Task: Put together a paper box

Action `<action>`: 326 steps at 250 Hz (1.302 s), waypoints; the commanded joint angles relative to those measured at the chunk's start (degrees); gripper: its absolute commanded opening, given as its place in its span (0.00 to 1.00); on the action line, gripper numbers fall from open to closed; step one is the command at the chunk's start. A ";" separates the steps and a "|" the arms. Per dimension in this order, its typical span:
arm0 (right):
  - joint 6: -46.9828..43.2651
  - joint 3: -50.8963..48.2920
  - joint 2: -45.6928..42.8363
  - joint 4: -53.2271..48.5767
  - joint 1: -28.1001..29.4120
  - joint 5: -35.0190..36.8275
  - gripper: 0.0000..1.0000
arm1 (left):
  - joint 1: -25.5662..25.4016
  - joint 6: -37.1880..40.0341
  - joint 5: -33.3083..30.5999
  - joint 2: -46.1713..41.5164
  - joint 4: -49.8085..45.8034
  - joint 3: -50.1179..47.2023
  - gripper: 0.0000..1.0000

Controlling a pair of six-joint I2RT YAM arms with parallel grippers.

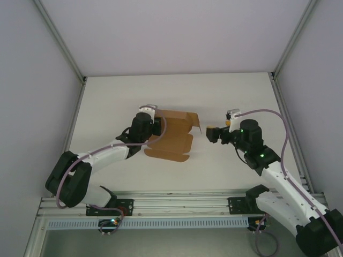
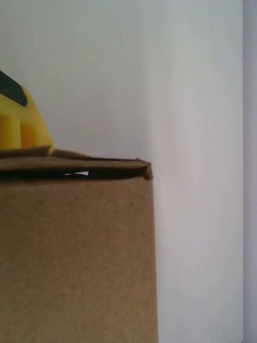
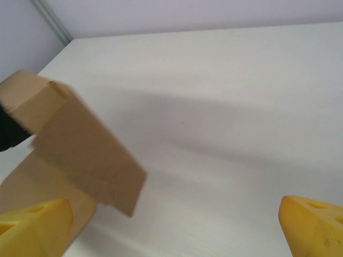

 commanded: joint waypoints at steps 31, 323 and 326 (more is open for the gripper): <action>-5.98 5.99 11.40 -3.86 -5.92 -15.38 0.92 | 0.52 1.64 2.10 -2.10 -0.84 -0.42 0.00; 2.21 19.07 38.17 13.94 16.04 12.28 0.44 | -3.14 0.33 -2.33 1.13 -3.92 3.66 0.00; 2.29 19.16 38.25 13.90 16.05 12.43 0.45 | -3.15 0.37 -2.34 1.13 -3.92 3.71 0.00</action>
